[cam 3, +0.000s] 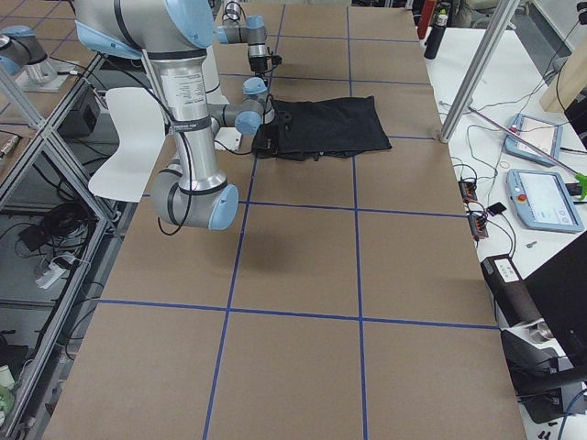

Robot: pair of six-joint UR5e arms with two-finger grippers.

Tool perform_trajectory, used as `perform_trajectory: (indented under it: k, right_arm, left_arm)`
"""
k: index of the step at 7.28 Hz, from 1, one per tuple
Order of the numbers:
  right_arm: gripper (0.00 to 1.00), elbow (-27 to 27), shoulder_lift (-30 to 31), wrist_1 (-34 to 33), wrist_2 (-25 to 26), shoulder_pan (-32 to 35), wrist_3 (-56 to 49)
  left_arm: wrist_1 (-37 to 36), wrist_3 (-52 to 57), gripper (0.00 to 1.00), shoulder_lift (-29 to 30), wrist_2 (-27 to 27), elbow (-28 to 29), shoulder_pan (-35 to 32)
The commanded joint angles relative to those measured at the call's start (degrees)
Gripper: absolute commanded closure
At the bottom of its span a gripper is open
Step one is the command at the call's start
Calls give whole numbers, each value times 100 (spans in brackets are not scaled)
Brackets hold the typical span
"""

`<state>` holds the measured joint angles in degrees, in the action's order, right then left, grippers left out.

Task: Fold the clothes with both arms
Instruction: 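Grasp the shirt's near corners with both grippers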

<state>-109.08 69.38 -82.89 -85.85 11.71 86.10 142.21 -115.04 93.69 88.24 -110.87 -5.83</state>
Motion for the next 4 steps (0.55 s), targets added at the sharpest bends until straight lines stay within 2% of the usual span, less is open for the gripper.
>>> perform_trajectory:
  k: [1, 2, 3, 4]
  right_arm:
    - [59, 0, 5, -8, -1, -3, -5]
    - [66, 18, 5, -8, -1, -3, -5]
    - [86, 18, -3, -8, -10, -3, -5]
    - [100, 18, -3, -8, -2, -3, 4]
  left_arm:
    - [-9, 0, 100, 0, 0, -31, 3]
    - [-9, 0, 100, 0, 0, -40, -6]
    - [-18, 0, 100, -9, 0, -66, -6]
    - [-18, 0, 100, -9, 0, -75, -6]
